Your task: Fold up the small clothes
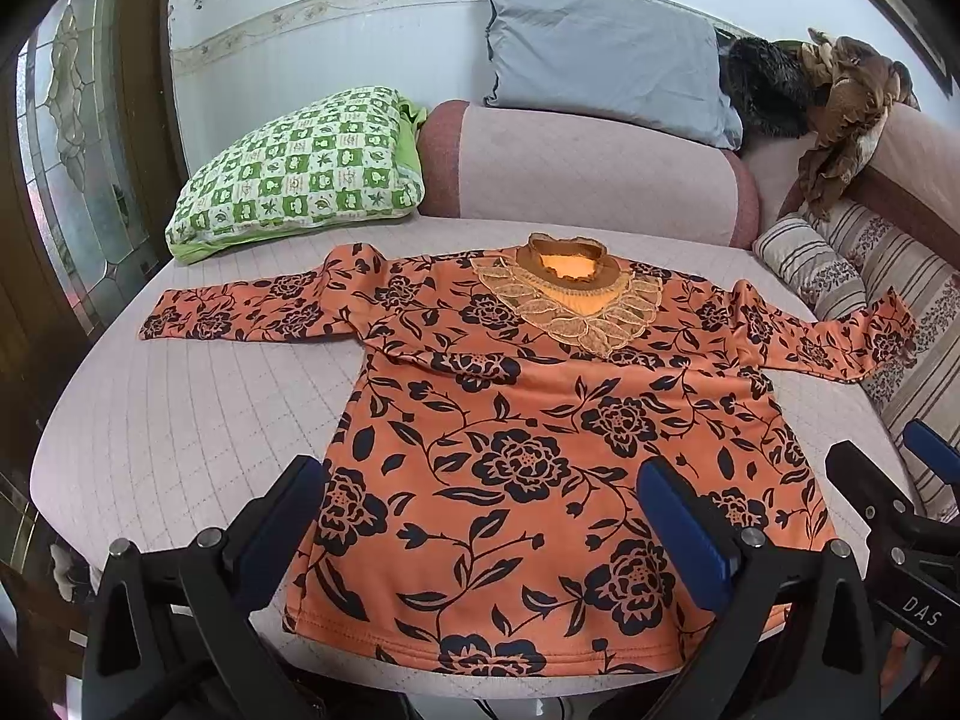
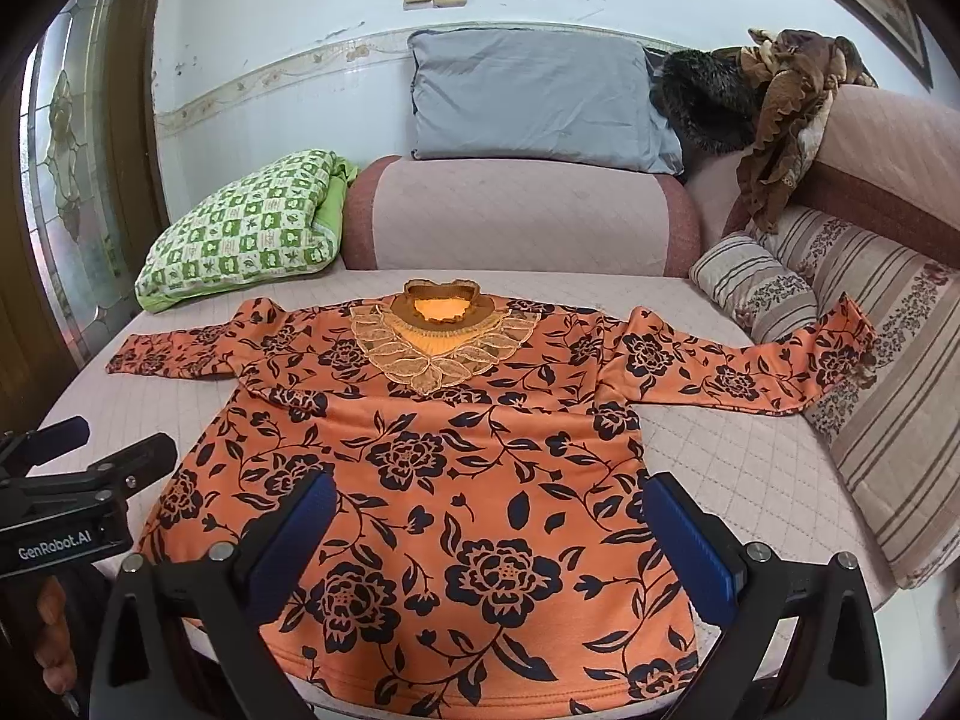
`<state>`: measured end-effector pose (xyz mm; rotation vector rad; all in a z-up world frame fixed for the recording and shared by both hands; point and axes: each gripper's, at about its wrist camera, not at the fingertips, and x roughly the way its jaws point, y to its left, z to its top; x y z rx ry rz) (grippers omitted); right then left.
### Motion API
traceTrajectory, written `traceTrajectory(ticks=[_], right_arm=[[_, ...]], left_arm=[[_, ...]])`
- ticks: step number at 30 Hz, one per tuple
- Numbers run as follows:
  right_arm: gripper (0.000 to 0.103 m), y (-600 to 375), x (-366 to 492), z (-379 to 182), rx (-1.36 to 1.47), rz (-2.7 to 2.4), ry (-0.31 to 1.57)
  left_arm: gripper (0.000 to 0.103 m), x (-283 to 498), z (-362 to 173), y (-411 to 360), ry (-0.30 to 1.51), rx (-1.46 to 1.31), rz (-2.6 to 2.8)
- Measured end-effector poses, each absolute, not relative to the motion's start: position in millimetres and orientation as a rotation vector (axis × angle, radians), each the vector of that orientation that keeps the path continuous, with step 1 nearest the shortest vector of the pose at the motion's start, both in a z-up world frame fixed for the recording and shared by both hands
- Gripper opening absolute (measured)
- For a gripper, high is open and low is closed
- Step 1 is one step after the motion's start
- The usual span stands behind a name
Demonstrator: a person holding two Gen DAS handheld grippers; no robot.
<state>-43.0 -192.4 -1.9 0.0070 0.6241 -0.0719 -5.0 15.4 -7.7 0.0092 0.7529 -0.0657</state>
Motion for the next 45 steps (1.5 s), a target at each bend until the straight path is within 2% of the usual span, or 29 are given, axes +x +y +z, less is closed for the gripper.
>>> traceTrajectory(ticks=[45], right_arm=[[0.103,-188,-39,3,-0.002,-0.080,0.614]], left_arm=[[0.103,-4,-7,27,0.744,-0.019,-0.057]])
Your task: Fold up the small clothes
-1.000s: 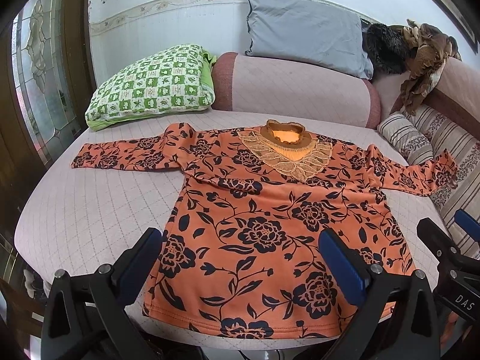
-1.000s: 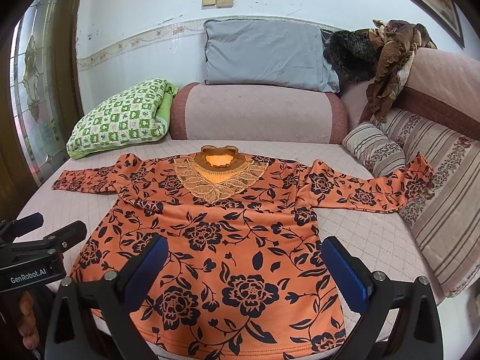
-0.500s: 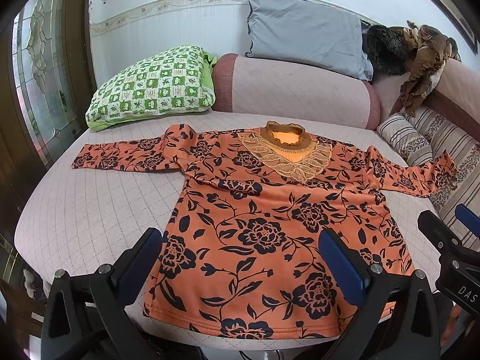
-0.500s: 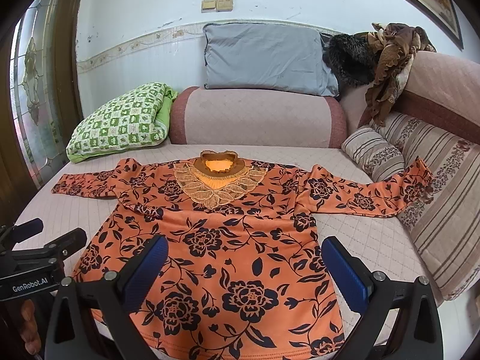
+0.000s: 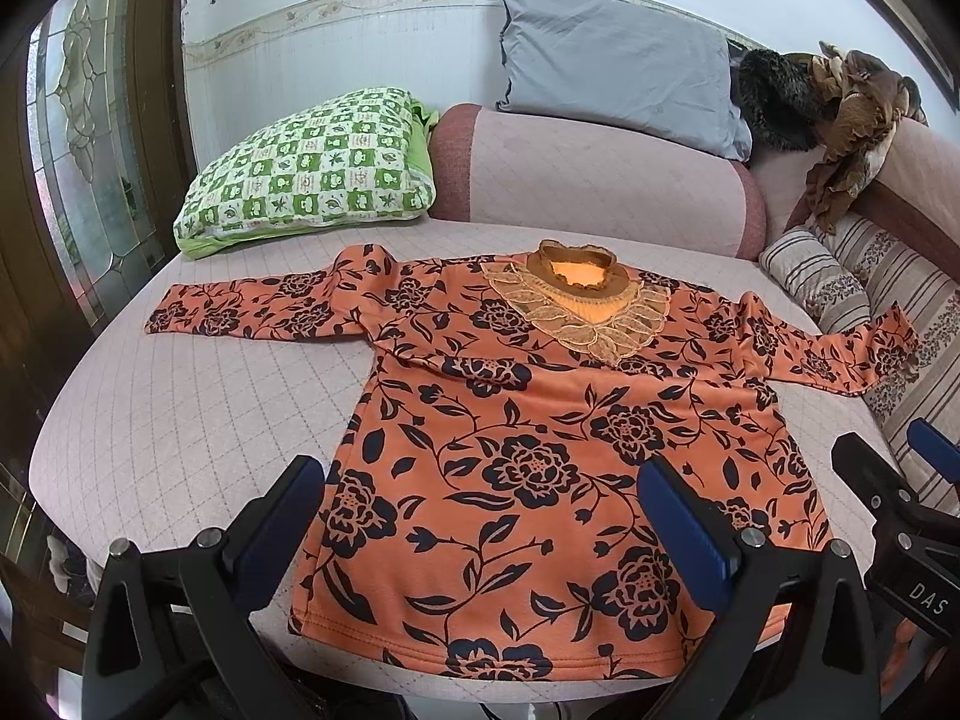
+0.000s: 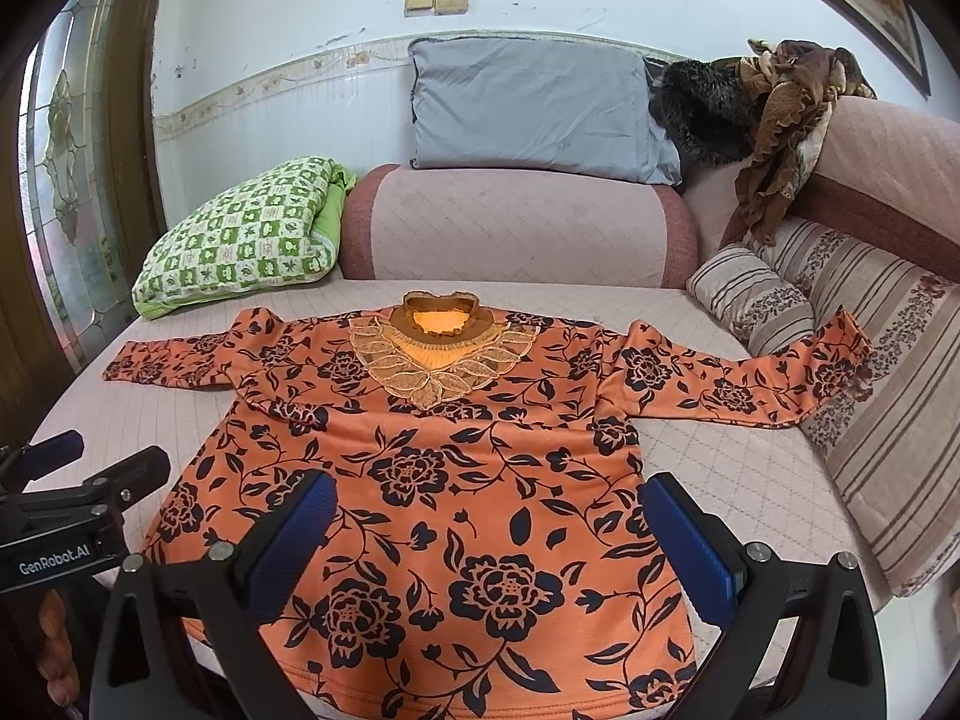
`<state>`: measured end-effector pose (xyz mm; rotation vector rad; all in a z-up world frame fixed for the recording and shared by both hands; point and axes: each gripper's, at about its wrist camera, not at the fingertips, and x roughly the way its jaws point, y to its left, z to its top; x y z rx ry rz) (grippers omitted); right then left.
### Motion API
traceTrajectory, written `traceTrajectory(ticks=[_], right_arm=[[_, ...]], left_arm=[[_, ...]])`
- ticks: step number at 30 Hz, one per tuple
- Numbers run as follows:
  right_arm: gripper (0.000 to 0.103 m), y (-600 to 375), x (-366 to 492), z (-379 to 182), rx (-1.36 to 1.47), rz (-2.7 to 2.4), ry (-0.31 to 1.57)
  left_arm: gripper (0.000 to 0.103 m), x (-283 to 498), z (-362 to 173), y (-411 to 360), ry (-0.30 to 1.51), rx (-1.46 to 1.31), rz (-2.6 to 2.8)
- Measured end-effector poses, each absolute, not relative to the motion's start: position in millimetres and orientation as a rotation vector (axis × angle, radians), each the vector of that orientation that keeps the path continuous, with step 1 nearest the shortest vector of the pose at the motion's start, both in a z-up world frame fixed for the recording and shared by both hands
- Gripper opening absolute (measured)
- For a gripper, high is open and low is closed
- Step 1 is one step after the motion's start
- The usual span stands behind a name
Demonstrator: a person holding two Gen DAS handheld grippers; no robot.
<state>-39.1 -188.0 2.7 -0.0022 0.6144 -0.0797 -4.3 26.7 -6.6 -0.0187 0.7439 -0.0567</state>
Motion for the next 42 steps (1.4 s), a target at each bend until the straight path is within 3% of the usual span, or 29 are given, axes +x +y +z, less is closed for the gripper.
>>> traceTrajectory(ticks=[28,36,42], right_arm=[[0.103,-199,-29,-4,0.045,-0.061,0.630],[0.103,-325,-5,-45,0.363,-0.159,0.774],[0.102,-469,22,-33,0.433,-0.459,0.679]], left_arm=[[0.103,7,-14,27,0.761,-0.023,-0.060],[0.103,36,-64,46,0.860,0.025,-0.034],[0.103,62,-89,42,0.907,0.051,-0.060]])
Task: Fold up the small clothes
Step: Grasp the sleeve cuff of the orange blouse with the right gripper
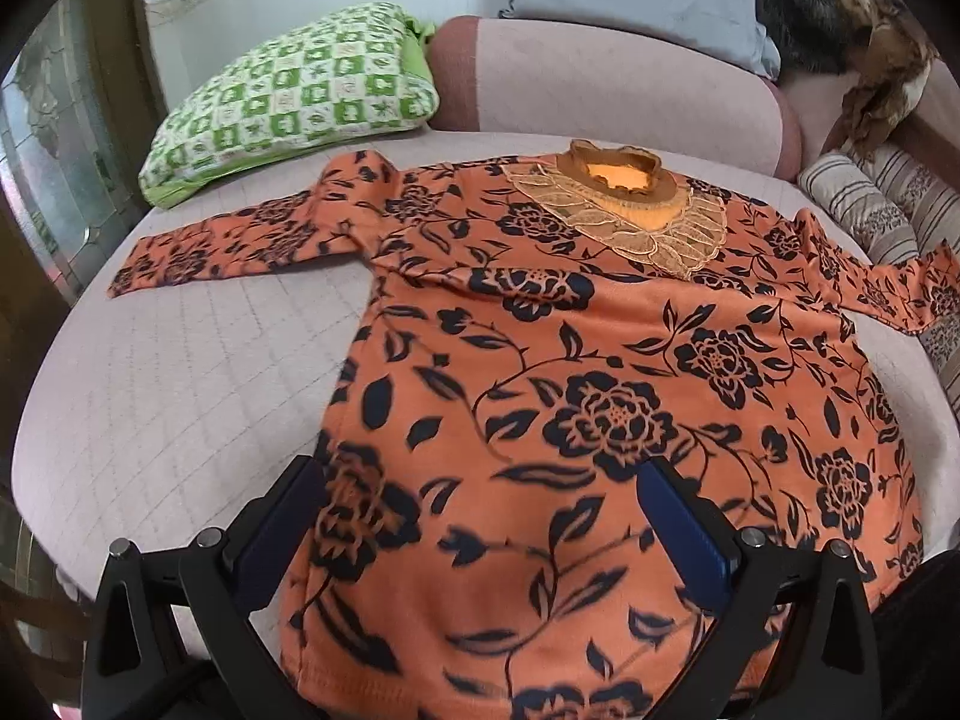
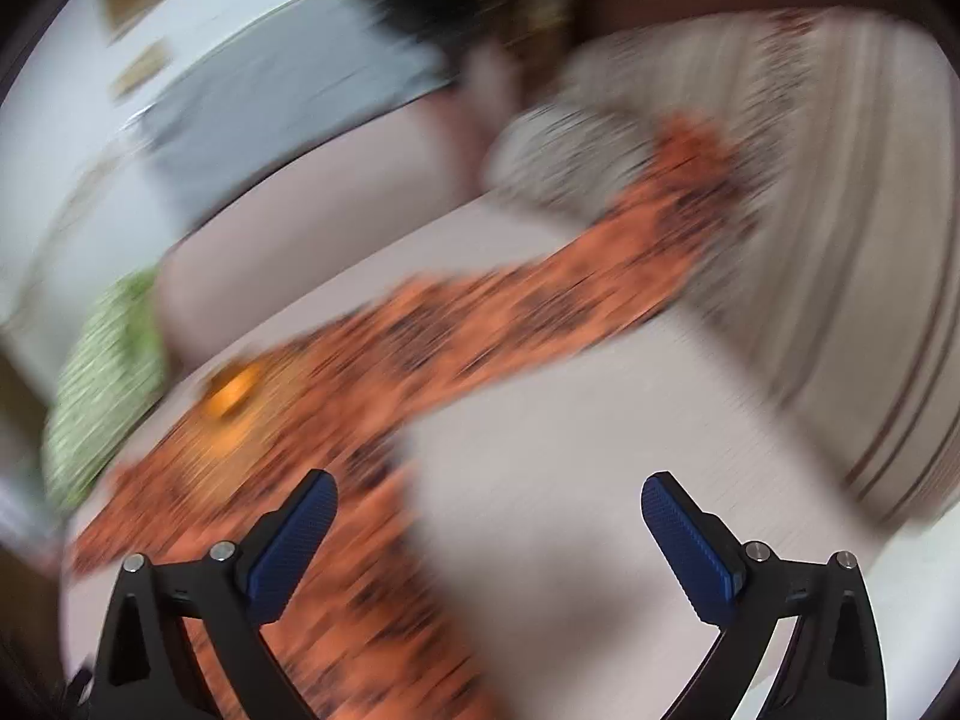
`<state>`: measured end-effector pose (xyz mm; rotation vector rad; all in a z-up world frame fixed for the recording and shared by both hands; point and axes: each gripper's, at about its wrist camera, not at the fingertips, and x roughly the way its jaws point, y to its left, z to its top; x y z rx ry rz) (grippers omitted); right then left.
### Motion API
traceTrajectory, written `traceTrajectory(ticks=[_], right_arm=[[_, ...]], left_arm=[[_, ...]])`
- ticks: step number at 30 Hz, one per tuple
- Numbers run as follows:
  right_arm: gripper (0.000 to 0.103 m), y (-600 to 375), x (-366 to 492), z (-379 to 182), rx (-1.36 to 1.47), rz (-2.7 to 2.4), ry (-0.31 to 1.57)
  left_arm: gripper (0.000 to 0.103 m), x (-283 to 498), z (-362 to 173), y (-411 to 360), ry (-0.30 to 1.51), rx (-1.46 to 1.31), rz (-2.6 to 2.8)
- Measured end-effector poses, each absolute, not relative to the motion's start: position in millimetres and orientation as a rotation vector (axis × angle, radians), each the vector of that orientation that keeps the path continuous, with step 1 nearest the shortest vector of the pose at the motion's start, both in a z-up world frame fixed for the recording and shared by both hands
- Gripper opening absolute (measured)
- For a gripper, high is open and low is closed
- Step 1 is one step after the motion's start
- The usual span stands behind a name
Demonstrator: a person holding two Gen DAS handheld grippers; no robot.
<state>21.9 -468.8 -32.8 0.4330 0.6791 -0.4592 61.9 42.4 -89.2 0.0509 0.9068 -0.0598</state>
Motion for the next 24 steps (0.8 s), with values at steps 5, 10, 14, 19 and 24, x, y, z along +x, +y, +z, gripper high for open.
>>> traceTrajectory(ticks=[5,10,14,19,24], right_arm=[[0.102,-550,70,-10,0.280,-0.669,0.622],[0.091,-615,124,-15,0.186,-0.864,0.677],[0.080,-614,162,-28,-0.008,-0.922,0.738],[0.008,-599,194,-27,-0.015,-0.836,0.836],[0.005,-482,222,45,-0.079,-0.555,0.700]], left_arm=[[0.103,90,-89,32,0.864,0.059,-0.091],[0.103,114,-94,24,0.811,0.083,-0.103],[0.103,133,-131,28,0.924,0.080,-0.103],[0.103,137,-141,51,0.959,-0.046,-0.116],[0.103,136,-135,71,0.938,-0.194,-0.136]])
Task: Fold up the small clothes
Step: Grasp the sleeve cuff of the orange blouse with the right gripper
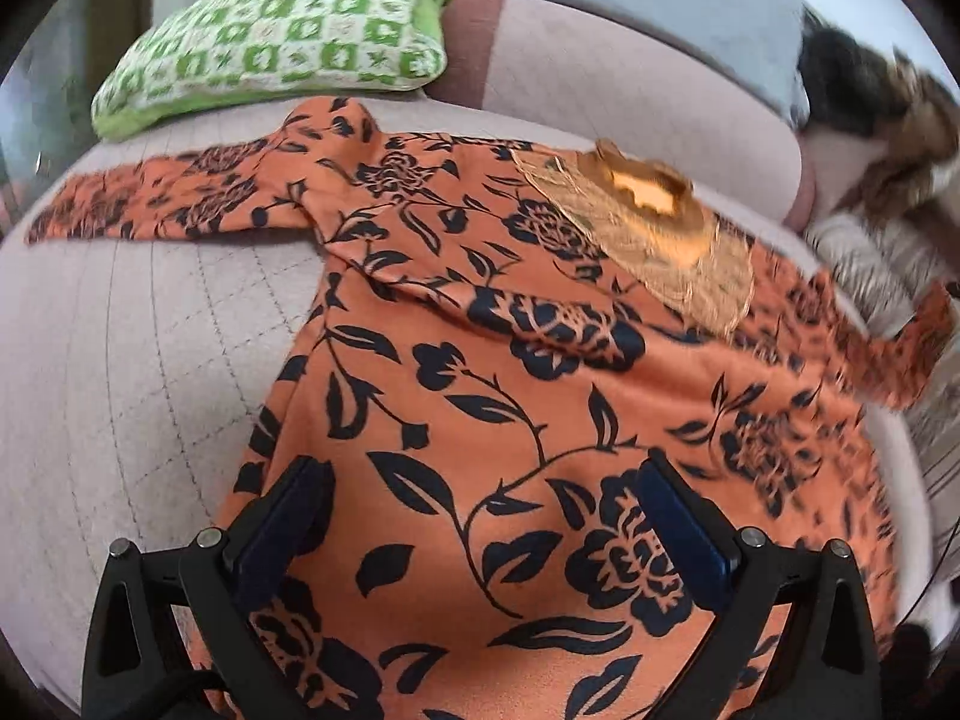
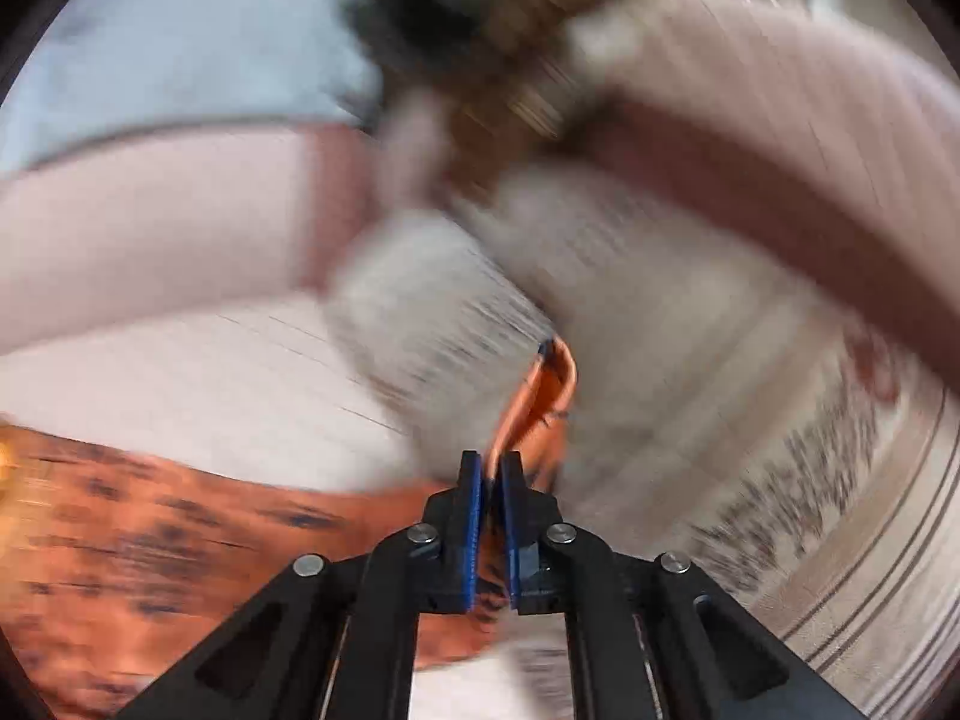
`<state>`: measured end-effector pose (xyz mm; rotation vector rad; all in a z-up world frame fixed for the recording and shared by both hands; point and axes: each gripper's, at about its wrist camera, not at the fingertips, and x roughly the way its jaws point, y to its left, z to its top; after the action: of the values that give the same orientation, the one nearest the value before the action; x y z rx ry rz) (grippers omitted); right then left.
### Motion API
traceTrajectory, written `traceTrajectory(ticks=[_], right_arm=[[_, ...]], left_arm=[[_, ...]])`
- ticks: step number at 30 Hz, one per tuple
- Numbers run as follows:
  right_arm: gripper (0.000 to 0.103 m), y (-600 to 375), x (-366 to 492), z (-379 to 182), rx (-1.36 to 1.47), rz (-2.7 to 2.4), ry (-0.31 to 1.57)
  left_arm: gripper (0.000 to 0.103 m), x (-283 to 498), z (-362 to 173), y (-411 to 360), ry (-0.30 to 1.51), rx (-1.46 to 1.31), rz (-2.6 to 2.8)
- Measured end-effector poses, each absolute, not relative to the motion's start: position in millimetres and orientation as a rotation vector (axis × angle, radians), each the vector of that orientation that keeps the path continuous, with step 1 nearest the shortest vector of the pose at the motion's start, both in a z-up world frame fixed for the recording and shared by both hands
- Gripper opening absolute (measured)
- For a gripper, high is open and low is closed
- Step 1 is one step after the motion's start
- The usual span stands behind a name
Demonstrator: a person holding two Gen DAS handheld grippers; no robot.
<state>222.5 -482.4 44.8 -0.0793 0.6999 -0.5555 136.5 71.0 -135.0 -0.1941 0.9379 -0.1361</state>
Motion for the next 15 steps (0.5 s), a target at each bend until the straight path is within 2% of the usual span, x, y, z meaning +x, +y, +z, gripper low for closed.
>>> traceTrajectory(ticks=[4,6,10,11,12,13,14,15], right_arm=[[0.005,-344,239,93,-0.040,-0.248,0.592],[0.005,-281,248,97,0.017,-0.115,0.567],[0.007,-200,263,60,0.150,0.075,0.605],[0.011,-189,265,40,0.155,0.079,0.650],[0.016,-183,262,24,0.126,0.058,0.679],[0.035,-184,259,7,0.071,0.030,0.706],[0.066,-189,252,-10,0.001,-0.004,0.730],[0.074,-200,248,-20,-0.046,-0.034,0.738]], left_arm=[[0.103,135,-130,88,0.925,-0.296,-0.128],[0.103,135,-125,90,0.907,-0.291,-0.119],[0.103,131,-115,98,0.864,-0.286,-0.114],[0.103,130,-114,101,0.857,-0.291,-0.110],[0.103,129,-113,103,0.852,-0.296,-0.110],[0.103,129,-112,104,0.853,-0.302,-0.115],[0.103,129,-113,105,0.857,-0.308,-0.119],[0.103,128,-112,105,0.859,-0.313,-0.120]])
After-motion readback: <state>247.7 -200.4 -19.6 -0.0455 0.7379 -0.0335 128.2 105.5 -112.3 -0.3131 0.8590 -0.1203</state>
